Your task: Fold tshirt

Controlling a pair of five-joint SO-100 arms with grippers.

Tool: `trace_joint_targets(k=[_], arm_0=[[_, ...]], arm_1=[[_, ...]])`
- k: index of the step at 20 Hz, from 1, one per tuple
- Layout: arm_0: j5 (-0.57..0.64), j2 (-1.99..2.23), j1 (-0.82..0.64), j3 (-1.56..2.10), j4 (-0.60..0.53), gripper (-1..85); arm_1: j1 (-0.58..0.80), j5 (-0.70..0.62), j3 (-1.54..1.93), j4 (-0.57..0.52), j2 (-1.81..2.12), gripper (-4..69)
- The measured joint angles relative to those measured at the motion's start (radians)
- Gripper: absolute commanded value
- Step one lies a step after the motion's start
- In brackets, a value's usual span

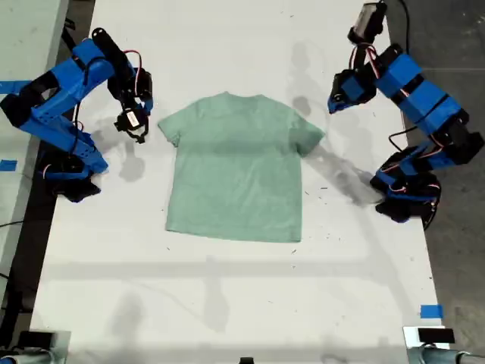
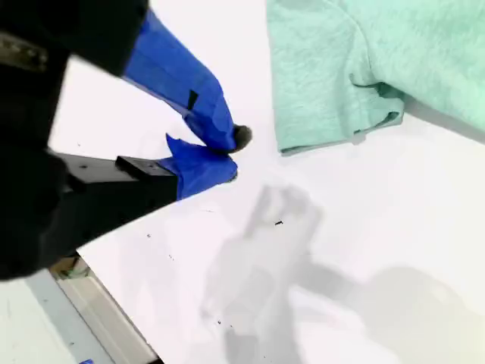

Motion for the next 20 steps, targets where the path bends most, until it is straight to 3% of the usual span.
trace_joint_targets(k=[1,6,17,19,20], arm_0=[[0.000,-0.008,0.000,0.000,0.000,0.0],[0.006,-0.025,0.000,0.000,0.000,0.0],[0.008,-0.028,0.002,0.000,0.000,0.0],[0.008,-0.028,0.002,0.000,0.000,0.0],[0.008,-0.028,0.002,0.000,0.000,0.0]], arm_1=[[0.014,-0.041,0.015,-0.035,0.000,20.4],[0.048,-0.149,0.158,-0.190,-0.052,25.8],[0.048,-0.244,0.339,-0.511,-0.393,24.4],[0.049,-0.259,0.316,-0.525,-0.460,17.1],[0.055,-0.264,0.293,-0.523,-0.492,6.8]])
